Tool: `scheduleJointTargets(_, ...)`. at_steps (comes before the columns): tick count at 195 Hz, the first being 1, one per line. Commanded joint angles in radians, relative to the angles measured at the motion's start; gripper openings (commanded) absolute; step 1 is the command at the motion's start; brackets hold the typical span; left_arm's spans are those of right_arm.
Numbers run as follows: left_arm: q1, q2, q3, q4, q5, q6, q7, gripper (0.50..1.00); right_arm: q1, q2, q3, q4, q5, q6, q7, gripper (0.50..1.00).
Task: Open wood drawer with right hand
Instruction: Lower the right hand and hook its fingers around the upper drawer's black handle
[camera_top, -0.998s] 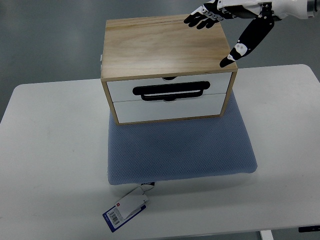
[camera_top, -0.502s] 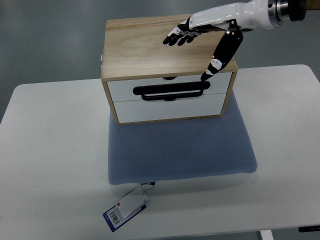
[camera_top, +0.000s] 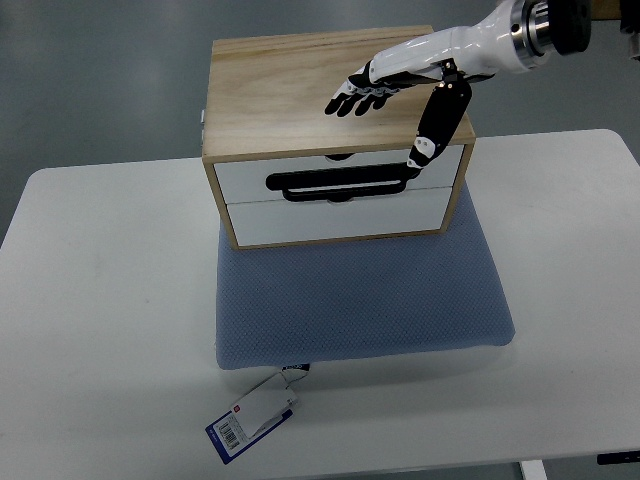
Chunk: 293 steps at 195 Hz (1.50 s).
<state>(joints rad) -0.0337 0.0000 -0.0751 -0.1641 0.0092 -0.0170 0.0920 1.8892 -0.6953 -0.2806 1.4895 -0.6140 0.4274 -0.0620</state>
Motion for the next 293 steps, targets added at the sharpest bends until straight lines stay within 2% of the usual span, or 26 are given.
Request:
scheduleJointTargets(1,0.000,0.000,0.000,0.000,0.000,0.000,0.000,1.000,0.004,0.037,-0.043,-0.002,0.011,-0.036,-0.004,0.919)
scheduleJointTargets(47,0.000,0.000,0.000,0.000,0.000,0.000,-0.001,1.000,0.051,0.118,-0.170,-0.003,0.148,-0.107,-0.010,0.917)
scheduleJointTargets(93,0.000,0.000,0.000,0.002,0.000,0.000,0.000,1.000,0.054,0.175,-0.203,-0.006,0.166,-0.147,-0.032,0.917)
scheduleJointTargets(193,0.000,0.000,0.000,0.000,0.000,0.000,0.000,1.000,0.073,0.247,-0.247,-0.026,0.198,-0.153,-0.076,0.917)
scheduleJointTargets(216,0.000,0.000,0.000,0.000,0.000,0.000,0.000,1.000,0.071,0.275,-0.252,-0.038,0.221,-0.177,-0.078,0.917)
scheduleJointTargets(236,0.000,0.000,0.000,0.000,0.000,-0.001,0.000,1.000,0.067,0.290,-0.264,-0.038,0.246,-0.206,-0.105,0.913)
scheduleJointTargets(293,0.000,0.000,0.000,0.000,0.000,0.000,0.000,1.000,0.057,0.296,-0.278,-0.038,0.333,-0.217,-0.119,0.909)
